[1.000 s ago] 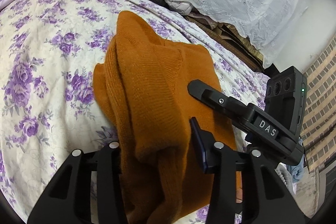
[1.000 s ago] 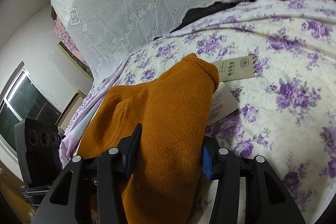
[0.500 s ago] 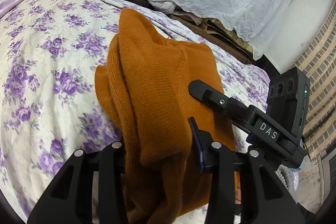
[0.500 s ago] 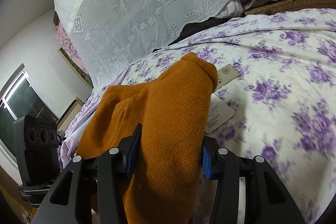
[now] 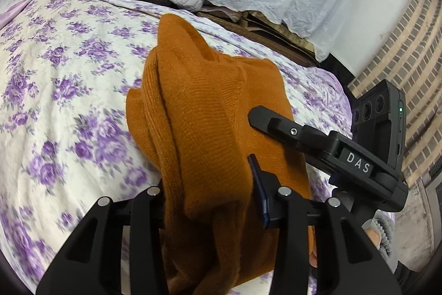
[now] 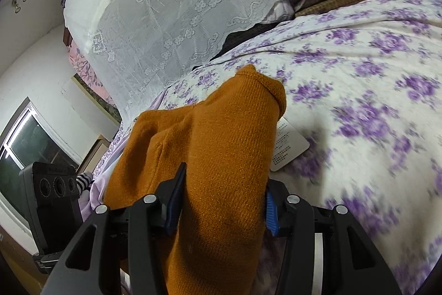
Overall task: Fold small clothes
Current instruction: 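Carry the held cardigan with both tools toward the light-blue towel, then lower the cardigan onto the folded light-blue towel with both tools, then open both tools and withdraw them from the stacked clothes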
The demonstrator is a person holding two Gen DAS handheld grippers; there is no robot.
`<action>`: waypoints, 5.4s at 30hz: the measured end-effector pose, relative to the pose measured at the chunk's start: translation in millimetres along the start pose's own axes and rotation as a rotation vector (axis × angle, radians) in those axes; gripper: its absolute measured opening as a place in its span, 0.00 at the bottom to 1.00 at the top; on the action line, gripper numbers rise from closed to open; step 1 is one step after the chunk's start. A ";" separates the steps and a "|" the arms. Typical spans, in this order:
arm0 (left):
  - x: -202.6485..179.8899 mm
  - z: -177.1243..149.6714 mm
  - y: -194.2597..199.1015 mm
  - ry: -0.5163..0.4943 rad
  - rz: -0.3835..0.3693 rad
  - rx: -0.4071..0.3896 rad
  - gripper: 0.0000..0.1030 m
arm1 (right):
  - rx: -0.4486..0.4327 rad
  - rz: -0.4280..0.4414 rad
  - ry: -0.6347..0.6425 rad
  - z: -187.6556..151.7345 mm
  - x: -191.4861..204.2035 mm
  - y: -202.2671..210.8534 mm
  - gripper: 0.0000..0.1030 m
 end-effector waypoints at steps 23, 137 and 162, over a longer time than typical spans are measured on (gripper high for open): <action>-125.3 -38.5 39.1 -0.226 -0.054 -0.071 0.39 | -0.132 -0.031 0.011 5.3 -22.0 145.8 0.48; -476.7 -120.2 -135.7 -0.470 -0.205 -0.041 0.96 | -0.442 -0.940 -0.067 64.8 -333.4 542.7 0.85; -482.2 -105.2 3.8 -0.511 -0.336 -0.129 0.96 | -0.472 -0.994 0.068 41.8 -173.9 587.0 0.91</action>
Point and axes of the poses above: each gripper's, at about its wrist camera, not at the fingertips, and y roughly against the way its jaws point, x to its left, z to its top, the point moved 9 cm from there along -y, roughly the way its jaws point, and after that the axes turned 13 degrees about -x, right-handed, at the moved point
